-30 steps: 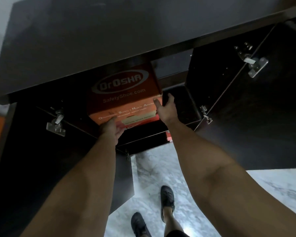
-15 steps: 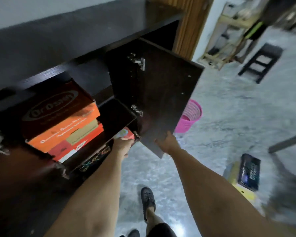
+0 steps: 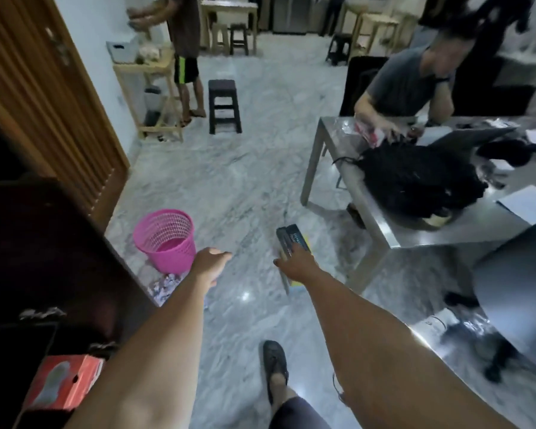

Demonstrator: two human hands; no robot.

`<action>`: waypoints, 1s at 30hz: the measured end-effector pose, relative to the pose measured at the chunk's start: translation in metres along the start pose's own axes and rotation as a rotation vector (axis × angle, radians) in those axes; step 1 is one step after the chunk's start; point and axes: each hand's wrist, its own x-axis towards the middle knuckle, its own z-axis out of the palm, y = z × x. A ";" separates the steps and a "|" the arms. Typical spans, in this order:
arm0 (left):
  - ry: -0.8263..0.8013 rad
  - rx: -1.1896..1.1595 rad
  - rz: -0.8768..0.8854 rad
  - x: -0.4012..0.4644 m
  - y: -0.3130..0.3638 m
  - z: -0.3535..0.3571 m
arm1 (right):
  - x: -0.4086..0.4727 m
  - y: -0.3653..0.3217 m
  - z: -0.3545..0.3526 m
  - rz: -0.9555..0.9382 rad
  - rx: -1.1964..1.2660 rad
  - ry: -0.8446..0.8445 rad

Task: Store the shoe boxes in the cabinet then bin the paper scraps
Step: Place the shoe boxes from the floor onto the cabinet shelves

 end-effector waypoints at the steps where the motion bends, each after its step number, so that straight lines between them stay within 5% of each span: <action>1: -0.030 0.018 -0.004 0.016 0.006 0.015 | 0.012 0.008 -0.007 0.019 0.028 0.015; 10: -0.224 0.222 -0.106 0.203 0.034 0.163 | 0.212 0.093 -0.025 0.269 0.170 -0.011; 16: -0.299 0.238 -0.280 0.369 -0.013 0.277 | 0.388 0.185 0.005 0.467 0.208 -0.013; 25: -0.247 -0.020 -0.363 0.592 -0.124 0.413 | 0.585 0.310 0.082 0.482 0.261 0.045; 30: -0.353 -0.127 -0.333 0.628 -0.132 0.439 | 0.633 0.335 0.120 0.408 0.389 -0.017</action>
